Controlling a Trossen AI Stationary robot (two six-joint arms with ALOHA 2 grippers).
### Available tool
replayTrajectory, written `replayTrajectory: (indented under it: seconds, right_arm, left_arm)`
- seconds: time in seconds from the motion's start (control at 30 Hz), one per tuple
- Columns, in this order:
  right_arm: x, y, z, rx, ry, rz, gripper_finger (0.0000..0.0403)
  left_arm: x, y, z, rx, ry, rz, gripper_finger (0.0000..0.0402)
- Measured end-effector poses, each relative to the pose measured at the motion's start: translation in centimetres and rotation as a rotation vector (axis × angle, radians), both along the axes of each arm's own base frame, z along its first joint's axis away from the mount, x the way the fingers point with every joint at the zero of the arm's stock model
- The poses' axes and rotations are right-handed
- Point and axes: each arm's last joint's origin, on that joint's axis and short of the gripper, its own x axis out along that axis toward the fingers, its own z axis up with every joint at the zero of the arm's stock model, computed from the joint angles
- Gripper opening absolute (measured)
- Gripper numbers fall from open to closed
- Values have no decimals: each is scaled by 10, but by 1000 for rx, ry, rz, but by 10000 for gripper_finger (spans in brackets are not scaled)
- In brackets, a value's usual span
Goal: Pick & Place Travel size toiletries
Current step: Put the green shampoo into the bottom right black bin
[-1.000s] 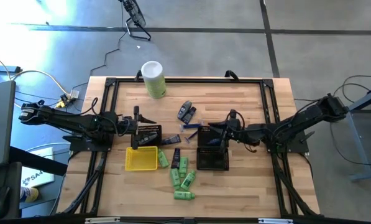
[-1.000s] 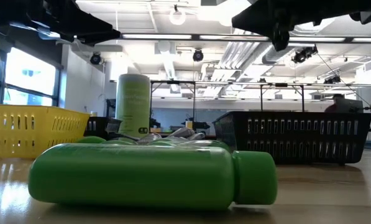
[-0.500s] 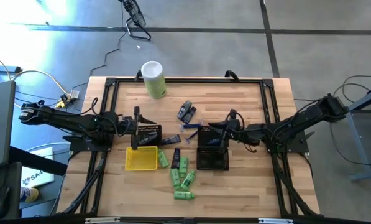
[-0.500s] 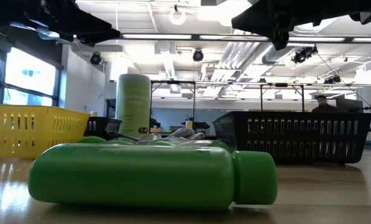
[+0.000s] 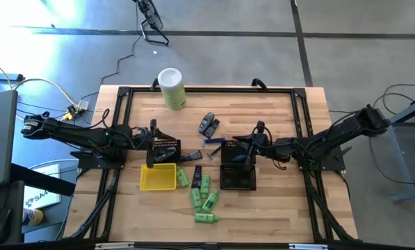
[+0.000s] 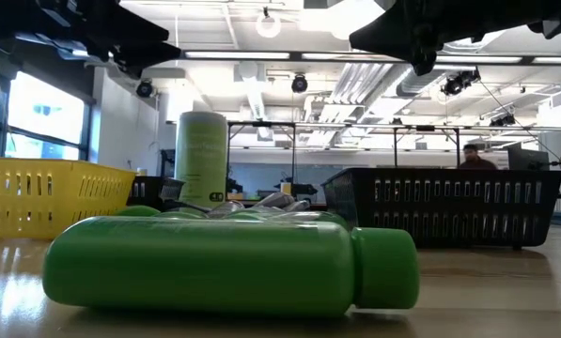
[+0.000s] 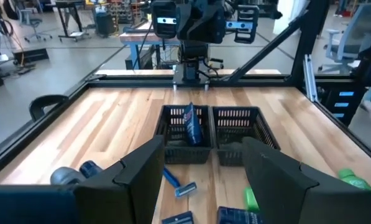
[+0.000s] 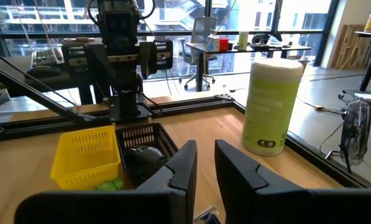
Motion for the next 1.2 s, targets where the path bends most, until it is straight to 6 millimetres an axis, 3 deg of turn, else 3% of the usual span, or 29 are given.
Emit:
replayTrajectory:
  seconds: [1.2]
  right_arm:
    - [1, 2, 0, 9, -6, 57, 48]
  left_arm:
    - [0, 0, 0, 4, 2, 1, 210]
